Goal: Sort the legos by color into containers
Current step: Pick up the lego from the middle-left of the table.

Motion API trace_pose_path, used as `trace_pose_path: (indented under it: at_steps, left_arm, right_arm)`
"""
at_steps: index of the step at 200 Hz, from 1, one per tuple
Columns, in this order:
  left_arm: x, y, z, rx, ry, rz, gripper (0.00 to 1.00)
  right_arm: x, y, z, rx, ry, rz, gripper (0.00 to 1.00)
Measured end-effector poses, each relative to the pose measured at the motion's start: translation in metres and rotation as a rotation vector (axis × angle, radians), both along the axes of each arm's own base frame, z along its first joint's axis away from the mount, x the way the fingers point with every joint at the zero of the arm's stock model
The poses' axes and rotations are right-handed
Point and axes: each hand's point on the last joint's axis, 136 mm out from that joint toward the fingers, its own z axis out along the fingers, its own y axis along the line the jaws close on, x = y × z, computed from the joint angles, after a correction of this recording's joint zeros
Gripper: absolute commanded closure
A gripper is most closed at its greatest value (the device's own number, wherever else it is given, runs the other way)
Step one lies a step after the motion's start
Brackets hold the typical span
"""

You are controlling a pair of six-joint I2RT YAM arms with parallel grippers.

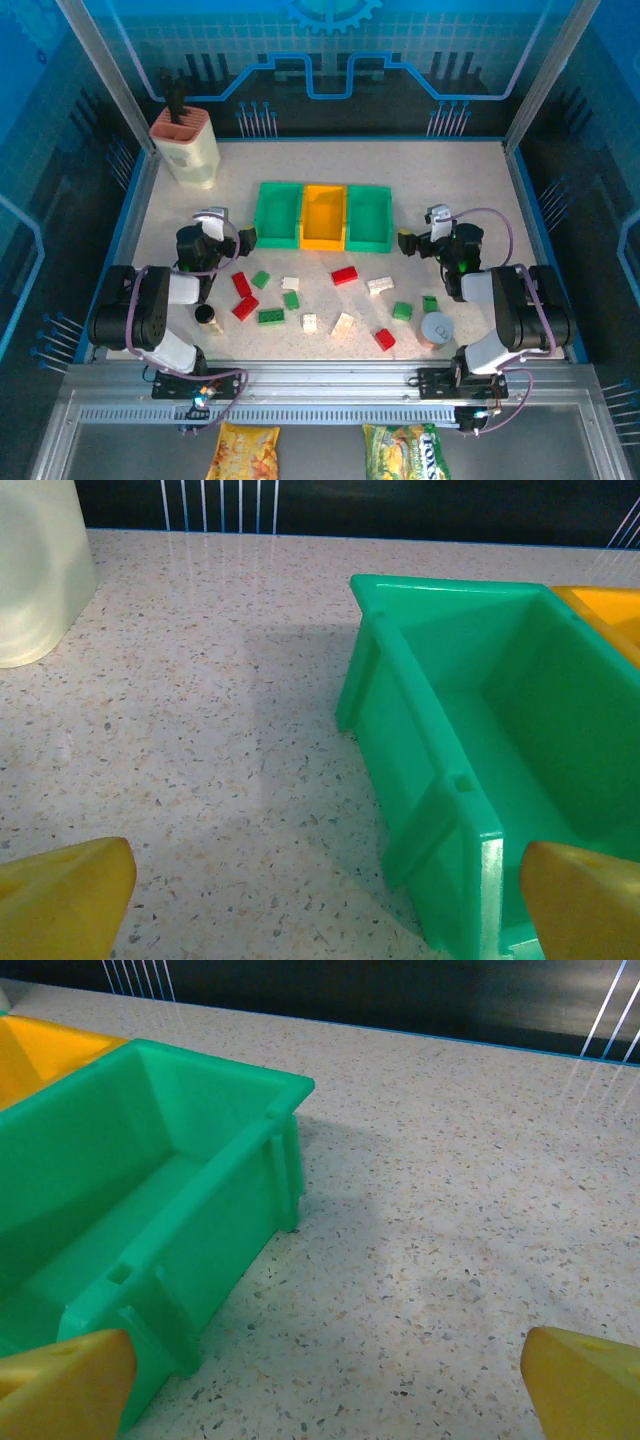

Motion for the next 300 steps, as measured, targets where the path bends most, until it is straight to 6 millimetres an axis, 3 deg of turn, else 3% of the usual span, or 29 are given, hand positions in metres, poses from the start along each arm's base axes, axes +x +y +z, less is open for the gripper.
trace_pose_path:
  at_steps: [300]
  left_arm:
    - [0.0006, 0.0042, -0.0005, 0.007, 0.0, 0.024, 0.01]
  right_arm:
    - [0.0013, -0.0046, 0.0011, -0.012, -0.003, -0.03, 0.0]
